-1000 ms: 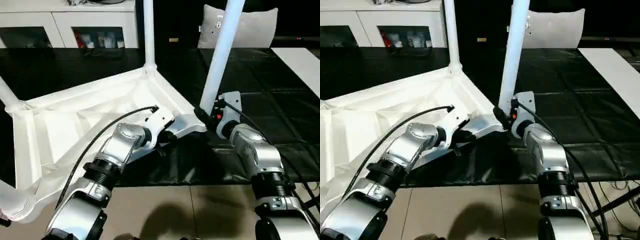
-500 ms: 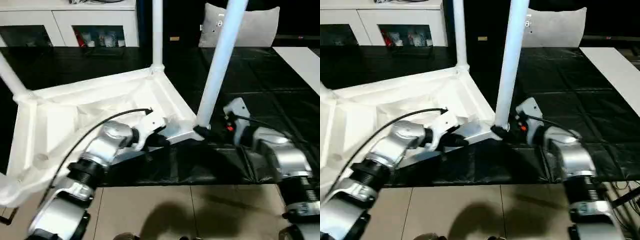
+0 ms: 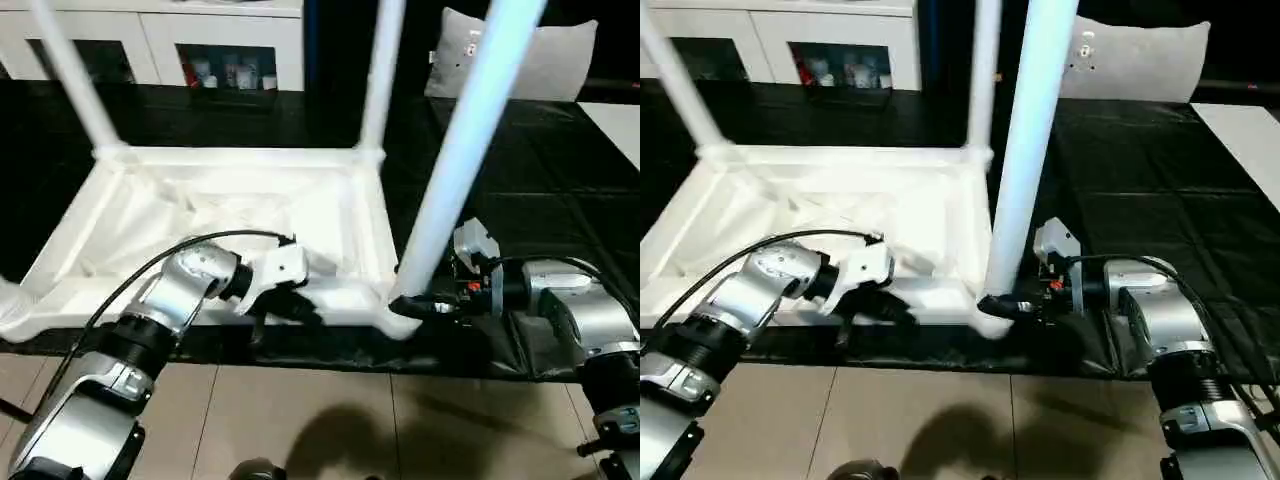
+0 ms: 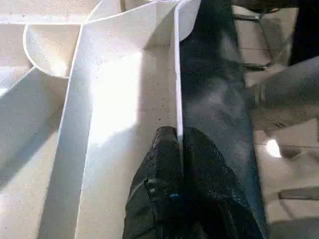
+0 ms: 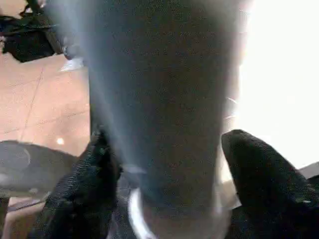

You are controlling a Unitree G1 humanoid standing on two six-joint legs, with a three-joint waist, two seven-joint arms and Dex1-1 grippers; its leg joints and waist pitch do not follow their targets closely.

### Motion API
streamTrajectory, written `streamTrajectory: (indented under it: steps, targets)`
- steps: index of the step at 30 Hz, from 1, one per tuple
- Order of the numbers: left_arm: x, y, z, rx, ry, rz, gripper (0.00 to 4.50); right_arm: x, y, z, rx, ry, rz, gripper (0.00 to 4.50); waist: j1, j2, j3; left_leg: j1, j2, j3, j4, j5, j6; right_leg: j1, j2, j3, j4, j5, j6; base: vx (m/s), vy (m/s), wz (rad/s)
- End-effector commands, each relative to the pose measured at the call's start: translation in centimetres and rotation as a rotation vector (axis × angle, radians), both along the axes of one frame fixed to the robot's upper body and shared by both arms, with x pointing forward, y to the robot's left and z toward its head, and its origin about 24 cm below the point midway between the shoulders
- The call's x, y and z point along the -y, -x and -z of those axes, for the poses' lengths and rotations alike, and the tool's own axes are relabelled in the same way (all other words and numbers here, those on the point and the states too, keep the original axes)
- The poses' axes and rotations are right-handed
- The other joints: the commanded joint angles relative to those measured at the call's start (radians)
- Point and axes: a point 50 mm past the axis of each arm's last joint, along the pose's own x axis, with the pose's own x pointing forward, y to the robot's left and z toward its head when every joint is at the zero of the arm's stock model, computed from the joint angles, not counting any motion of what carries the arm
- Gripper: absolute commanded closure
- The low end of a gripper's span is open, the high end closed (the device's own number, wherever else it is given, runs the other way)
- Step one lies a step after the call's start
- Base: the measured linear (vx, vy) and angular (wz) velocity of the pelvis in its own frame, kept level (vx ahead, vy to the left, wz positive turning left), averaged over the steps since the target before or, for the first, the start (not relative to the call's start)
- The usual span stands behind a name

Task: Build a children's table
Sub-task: Rotate leg to tighten

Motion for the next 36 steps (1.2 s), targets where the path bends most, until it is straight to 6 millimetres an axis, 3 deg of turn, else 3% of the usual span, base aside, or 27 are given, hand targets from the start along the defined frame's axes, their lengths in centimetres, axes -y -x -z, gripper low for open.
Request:
streamTrajectory:
  steps: [1,9,10,21,23,24,25,26,28,29,31,32,33,36]
  targets:
    - [0.9,0.6,-0.2,0.003,-0.01,0.096,4.5,0.3,0.5,0.3,-0.039,0.005,-0.035,1.49,-0.003,-0.016,-0.084,0.016,0.112,-0.049,-0.057,-0.016,0.131,0.063,-0.141,0.091,-0.057,-0.209,-0.105,0.0,0.0,0.0]
    - [0.5,0.4,-0.1,0.007,-0.017,0.105,4.5,0.5,1.0,0.5,-0.087,0.006,-0.093,2.0,-0.001,-0.02,-0.085,0.015,0.109,-0.048,-0.056,-0.025,0.123,0.065,-0.141,0.09,-0.063,-0.244,-0.087,0.0,0.0,0.0]
    - [0.5,0.4,-0.1,0.005,-0.013,0.104,4.5,0.5,1.0,0.4,-0.095,-0.005,-0.098,2.28,-0.001,-0.02,-0.085,0.016,0.109,-0.048,-0.057,-0.025,0.121,0.065,-0.14,0.09,-0.063,-0.252,-0.083,0.0,0.0,0.0]
    - [1.2,0.2,0.0,-0.049,0.054,-0.007,4.5,-1.8,1.2,0.6,-0.164,-0.145,-0.039,2.43,-0.007,-0.021,-0.079,0.017,0.114,-0.052,-0.062,-0.029,0.115,0.062,-0.139,0.089,-0.065,-0.262,-0.083,0.0,0.0,0.0]
    - [1.7,-0.1,-0.1,-0.06,0.076,-0.069,4.5,-2.5,0.6,1.0,-0.133,-0.11,0.058,2.43,-0.01,-0.02,-0.069,0.02,0.104,-0.048,-0.064,-0.076,0.09,0.061,-0.142,0.087,-0.085,-0.357,-0.064,0.0,0.0,0.0]
    - [2.1,-0.4,-0.2,-0.056,0.094,-0.117,4.5,-2.9,-0.1,1.2,-0.124,-0.095,0.143,2.43,-0.013,-0.02,-0.07,0.02,0.105,-0.048,-0.066,-0.074,0.079,0.062,-0.142,0.089,-0.084,-0.368,-0.059,0.0,0.0,0.0]
    - [2.3,-0.5,-0.3,-0.055,0.102,-0.137,4.5,-3.0,-0.3,1.2,-0.121,-0.088,0.179,2.43,-0.022,-0.019,-0.066,0.023,0.107,-0.053,-0.07,-0.089,0.064,0.057,-0.138,0.085,-0.088,-0.393,-0.057,0.0,0.0,0.0]
    - [2.8,-0.8,-0.4,-0.052,0.12,-0.185,4.5,-3.3,-0.9,1.4,-0.116,-0.072,0.266,2.43,-0.033,-0.021,-0.068,0.022,0.106,-0.056,-0.071,-0.1,0.046,0.065,-0.142,0.083,-0.092,-0.412,-0.048,0.0,0.0,0.0]
    - [3.7,-1.6,-0.6,-0.029,0.146,-0.286,4.5,-3.9,-2.0,1.8,-0.113,-0.047,0.448,2.44,-0.049,-0.019,-0.067,0.022,0.106,-0.059,-0.072,-0.102,0.032,0.064,-0.142,0.084,-0.093,-0.404,-0.052,0.0,0.0,0.0]
    - [4.3,-1.9,-0.6,-0.017,0.154,-0.338,4.5,-4.3,-2.5,1.9,-0.101,-0.031,0.53,2.44,-0.061,-0.019,-0.066,0.021,0.105,-0.059,-0.072,-0.102,0.032,0.063,-0.142,0.085,-0.093,-0.383,-0.062,0.0,0.0,0.0]
    - [4.9,-2.1,-0.5,-0.006,0.159,-0.381,4.5,-4.6,-2.8,2.0,-0.089,-0.018,0.6,2.44,-0.068,-0.02,-0.067,0.023,0.104,-0.058,-0.071,-0.099,0.032,0.061,-0.142,0.087,-0.092,-0.363,-0.071,0.0,0.0,0.0]
    - [5.6,-2.5,-0.5,0.021,0.162,-0.447,4.5,-5.2,-3.2,2.1,-0.093,-0.037,0.695,2.44,-0.071,-0.02,-0.067,0.019,0.096,-0.053,-0.069,-0.084,0.048,0.064,-0.142,0.091,-0.09,-0.338,-0.075,0.0,0.0,0.0]
    - [5.8,-2.6,-0.5,0.029,0.163,-0.463,4.5,-5.4,-3.2,2.2,-0.096,-0.045,0.715,2.44,-0.072,-0.019,-0.065,0.022,0.095,-0.052,-0.069,-0.083,0.053,0.061,-0.141,0.092,-0.093,-0.339,-0.075,0.0,0.0,0.0]
    - [6.9,-2.9,-0.7,0.041,0.197,-0.52,4.5,-5.9,-3.5,2.4,-0.096,-0.092,0.808,2.44,-0.069,-0.023,-0.07,0.016,0.092,-0.05,-0.068,-0.052,0.078,0.068,-0.138,0.09,-0.086,-0.304,-0.069,0.0,0.0,0.0]
